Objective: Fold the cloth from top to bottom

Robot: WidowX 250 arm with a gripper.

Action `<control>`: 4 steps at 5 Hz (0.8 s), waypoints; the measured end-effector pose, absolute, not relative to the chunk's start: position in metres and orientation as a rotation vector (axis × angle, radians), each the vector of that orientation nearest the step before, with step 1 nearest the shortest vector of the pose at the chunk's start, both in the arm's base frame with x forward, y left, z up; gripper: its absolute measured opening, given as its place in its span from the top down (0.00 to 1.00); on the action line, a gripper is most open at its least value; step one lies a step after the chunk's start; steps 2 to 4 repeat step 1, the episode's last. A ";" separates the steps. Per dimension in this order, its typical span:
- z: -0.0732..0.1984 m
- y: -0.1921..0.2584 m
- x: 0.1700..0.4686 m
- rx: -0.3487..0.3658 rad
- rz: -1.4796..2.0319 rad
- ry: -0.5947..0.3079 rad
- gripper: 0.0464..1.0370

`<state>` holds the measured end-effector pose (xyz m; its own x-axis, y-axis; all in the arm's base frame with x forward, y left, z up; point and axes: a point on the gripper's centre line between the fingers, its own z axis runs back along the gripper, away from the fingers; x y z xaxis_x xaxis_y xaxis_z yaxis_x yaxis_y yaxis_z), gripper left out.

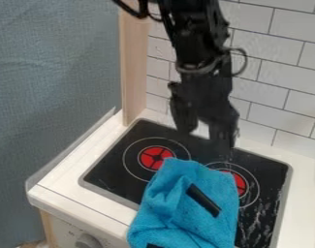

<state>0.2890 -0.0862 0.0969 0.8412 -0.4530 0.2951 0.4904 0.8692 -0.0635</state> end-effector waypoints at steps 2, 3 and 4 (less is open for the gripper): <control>0.106 -0.089 0.291 -0.152 -0.513 -0.292 0.04; 0.106 -0.089 0.291 -0.152 -0.513 -0.292 0.04; 0.106 -0.089 0.291 -0.152 -0.513 -0.292 0.04</control>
